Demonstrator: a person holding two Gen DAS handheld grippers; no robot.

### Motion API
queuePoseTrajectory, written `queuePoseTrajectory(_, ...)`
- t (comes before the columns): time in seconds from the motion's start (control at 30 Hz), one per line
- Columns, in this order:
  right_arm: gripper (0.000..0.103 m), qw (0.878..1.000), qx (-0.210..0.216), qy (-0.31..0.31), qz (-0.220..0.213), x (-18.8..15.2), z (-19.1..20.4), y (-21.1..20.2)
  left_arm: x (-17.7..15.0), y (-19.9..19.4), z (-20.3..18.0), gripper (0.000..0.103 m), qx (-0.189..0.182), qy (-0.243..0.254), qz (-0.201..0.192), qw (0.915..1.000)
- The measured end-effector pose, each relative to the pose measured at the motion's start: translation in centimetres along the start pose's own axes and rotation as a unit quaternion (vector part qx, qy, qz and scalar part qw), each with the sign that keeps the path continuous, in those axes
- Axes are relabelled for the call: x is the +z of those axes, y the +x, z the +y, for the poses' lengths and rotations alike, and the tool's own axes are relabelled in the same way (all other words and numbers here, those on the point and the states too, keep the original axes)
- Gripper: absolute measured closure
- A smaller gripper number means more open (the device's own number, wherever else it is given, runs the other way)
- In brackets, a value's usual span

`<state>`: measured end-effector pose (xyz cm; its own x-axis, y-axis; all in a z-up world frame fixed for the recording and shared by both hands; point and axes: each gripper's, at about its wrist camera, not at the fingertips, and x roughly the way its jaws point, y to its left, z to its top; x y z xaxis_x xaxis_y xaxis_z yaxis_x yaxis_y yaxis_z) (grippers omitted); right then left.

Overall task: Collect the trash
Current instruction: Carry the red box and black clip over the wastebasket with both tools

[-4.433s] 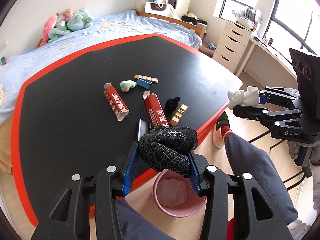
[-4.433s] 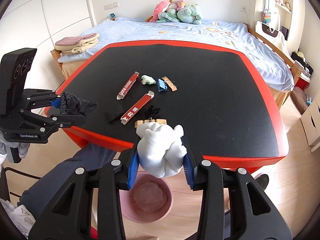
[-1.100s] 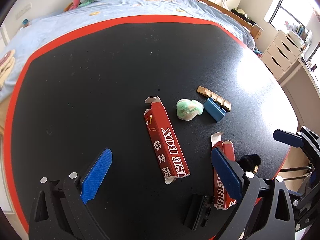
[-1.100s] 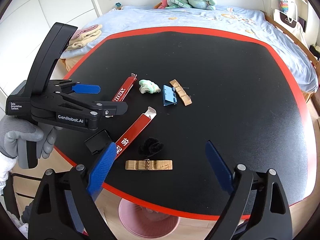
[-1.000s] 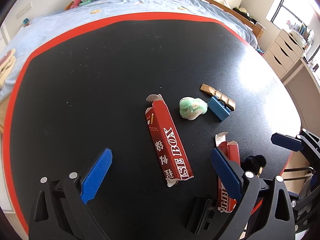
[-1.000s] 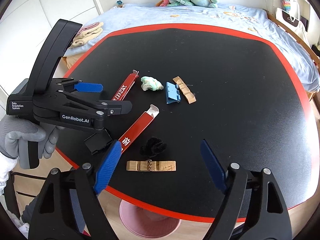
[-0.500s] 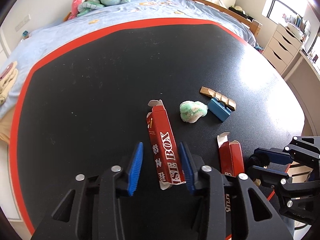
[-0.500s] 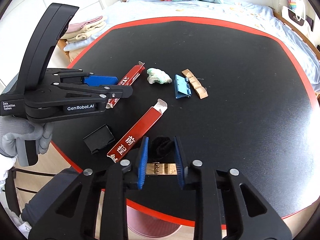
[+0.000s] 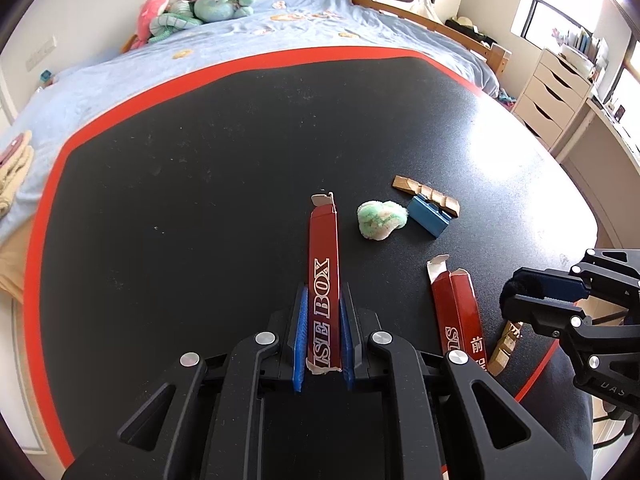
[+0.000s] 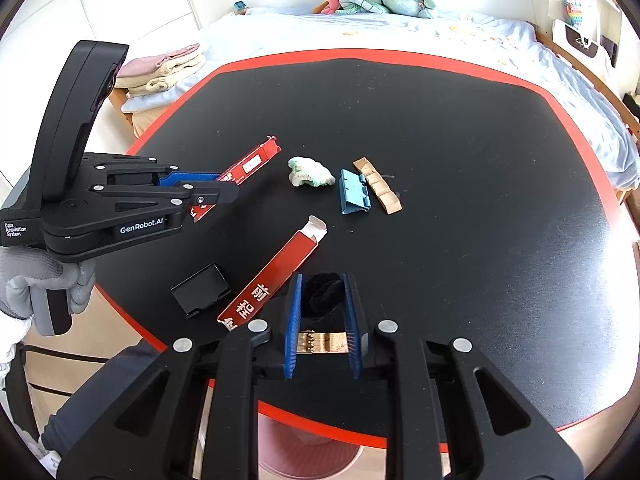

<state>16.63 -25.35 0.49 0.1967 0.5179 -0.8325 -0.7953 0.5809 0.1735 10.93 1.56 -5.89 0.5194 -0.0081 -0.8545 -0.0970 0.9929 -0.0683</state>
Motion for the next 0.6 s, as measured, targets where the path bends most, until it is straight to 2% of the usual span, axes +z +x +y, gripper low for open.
queuePoseTrajectory(0.37,0.084,1.0,-0.014,0.009,-0.026,-0.4,0.3,-3.2,-2.0,-4.4,0.2,0.089,-0.022,0.014,-0.025,0.9993)
queuePoseTrajectory(0.6,0.084,0.998,-0.018,0.011,-0.053,-1.5,1.3,-6.2,-3.7,-7.0,-0.9,0.089,-0.042,0.044,-0.036,0.9975)
